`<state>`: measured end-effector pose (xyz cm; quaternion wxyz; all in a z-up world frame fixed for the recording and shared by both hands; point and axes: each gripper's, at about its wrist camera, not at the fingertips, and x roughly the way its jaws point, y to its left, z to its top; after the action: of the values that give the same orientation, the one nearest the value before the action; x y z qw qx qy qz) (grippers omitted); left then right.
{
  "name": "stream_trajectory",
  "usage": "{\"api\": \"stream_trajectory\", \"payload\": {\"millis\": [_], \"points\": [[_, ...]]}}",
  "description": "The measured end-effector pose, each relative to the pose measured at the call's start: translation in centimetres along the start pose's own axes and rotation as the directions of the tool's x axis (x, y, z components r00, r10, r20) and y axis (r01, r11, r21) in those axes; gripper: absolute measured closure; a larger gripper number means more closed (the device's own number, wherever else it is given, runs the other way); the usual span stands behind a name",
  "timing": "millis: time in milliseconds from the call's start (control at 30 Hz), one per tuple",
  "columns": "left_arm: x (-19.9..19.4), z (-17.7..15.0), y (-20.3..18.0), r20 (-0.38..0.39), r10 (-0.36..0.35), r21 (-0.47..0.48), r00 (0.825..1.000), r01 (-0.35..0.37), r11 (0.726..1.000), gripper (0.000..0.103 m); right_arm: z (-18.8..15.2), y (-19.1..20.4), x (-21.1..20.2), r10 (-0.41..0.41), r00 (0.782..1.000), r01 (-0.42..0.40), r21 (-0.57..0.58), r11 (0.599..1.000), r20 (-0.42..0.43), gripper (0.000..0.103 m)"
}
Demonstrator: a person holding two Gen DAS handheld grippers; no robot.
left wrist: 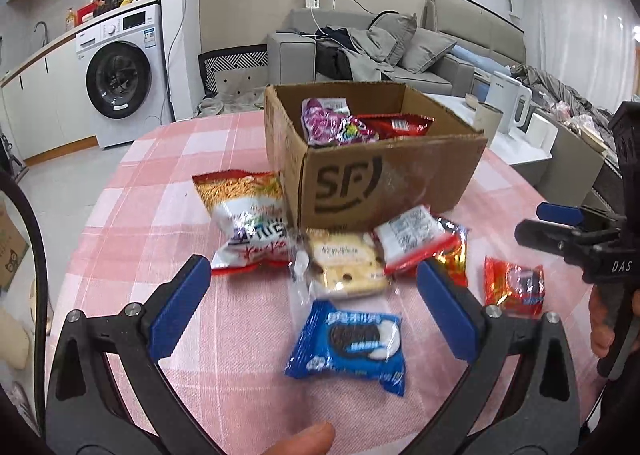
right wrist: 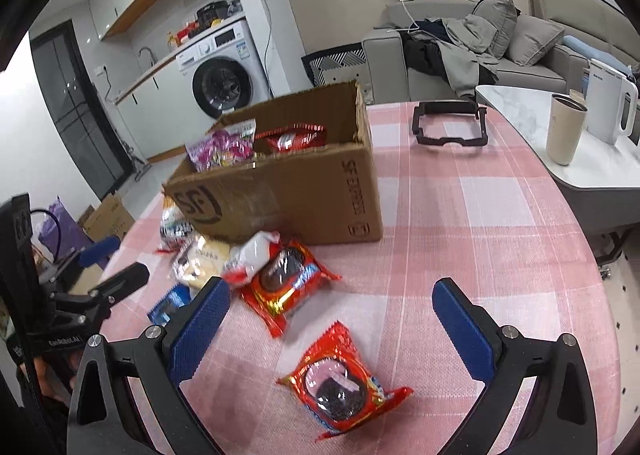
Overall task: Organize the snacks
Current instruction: 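Withdraw both tools from the box and move the right tool toward the red Oreo pack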
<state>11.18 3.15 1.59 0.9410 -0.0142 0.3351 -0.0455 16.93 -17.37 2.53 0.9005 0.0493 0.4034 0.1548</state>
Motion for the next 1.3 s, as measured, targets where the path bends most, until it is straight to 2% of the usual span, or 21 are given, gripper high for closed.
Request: {"api": "stream_trajectory", "payload": {"millis": [167, 467, 567, 1100, 1200, 1267, 1300], "points": [[0.2, -0.9, 0.2, -0.011, -0.011, -0.013, 1.000, 0.010, 1.000, 0.001, -1.4, 0.2, 1.0, -0.026, 0.997, 0.022, -0.055, 0.998, -0.071, 0.000], [1.3, -1.9, -0.4, -0.056, -0.022, 0.008, 0.998, 0.023, 1.000, 0.001, -2.7, 0.8, 2.0, -0.018, 0.987, -0.007, -0.153, 0.988, -0.161, 0.000], [1.9, -2.3, -0.7, -0.083, -0.027, 0.016, 0.996, 0.028, 0.999, 0.001, -3.1, 1.0, 2.5, -0.039, 0.981, 0.003, -0.182, 0.983, -0.192, 0.000], [5.0, -4.0, -2.7, -0.206, -0.034, 0.072, 0.978, 0.049, 0.996, 0.001, -4.4, -1.3, 3.2, 0.025, 0.960, -0.072, -0.162, 0.984, -0.277, 0.001], [5.3, -4.1, -2.7, -0.215, -0.051, 0.071, 0.975, 0.068, 0.995, 0.001, -4.8, -0.7, 2.9, 0.040, 0.960, -0.095, -0.190, 0.977, -0.278, 0.006], [5.4, -4.2, -2.8, -0.216, -0.070, 0.073, 0.974, 0.087, 0.994, 0.001, -4.9, -0.1, 2.8, 0.050, 0.960, -0.110, -0.209, 0.972, -0.276, 0.016], [5.4, -4.3, -2.8, -0.216, -0.077, 0.072, 0.973, 0.094, 0.993, 0.001, -5.0, 0.2, 2.9, 0.050, 0.960, -0.114, -0.219, 0.969, -0.276, 0.017]]}}
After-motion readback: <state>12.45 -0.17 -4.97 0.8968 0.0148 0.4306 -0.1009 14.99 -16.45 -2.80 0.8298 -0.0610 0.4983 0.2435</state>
